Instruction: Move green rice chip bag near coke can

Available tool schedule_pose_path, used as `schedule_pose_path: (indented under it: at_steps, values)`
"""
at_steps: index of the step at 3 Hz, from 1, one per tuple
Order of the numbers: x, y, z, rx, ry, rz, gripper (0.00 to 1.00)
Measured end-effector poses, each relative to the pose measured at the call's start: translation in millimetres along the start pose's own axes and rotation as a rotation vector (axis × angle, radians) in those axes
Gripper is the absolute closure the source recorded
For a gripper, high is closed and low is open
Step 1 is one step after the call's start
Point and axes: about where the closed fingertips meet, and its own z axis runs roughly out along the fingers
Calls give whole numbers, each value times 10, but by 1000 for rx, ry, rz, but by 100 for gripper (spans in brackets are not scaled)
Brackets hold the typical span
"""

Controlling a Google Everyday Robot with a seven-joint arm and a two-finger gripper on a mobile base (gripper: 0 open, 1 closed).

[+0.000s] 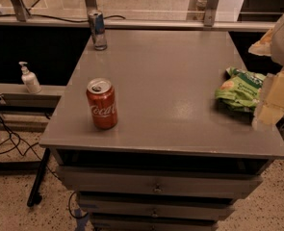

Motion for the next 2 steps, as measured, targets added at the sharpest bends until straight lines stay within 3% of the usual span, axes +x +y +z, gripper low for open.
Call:
schedule_pose_path:
  at_steps: [1,2]
  values:
    - [0,0,0,0,0,0,0]
    - [-2,-92,77,43,-24,1,0]
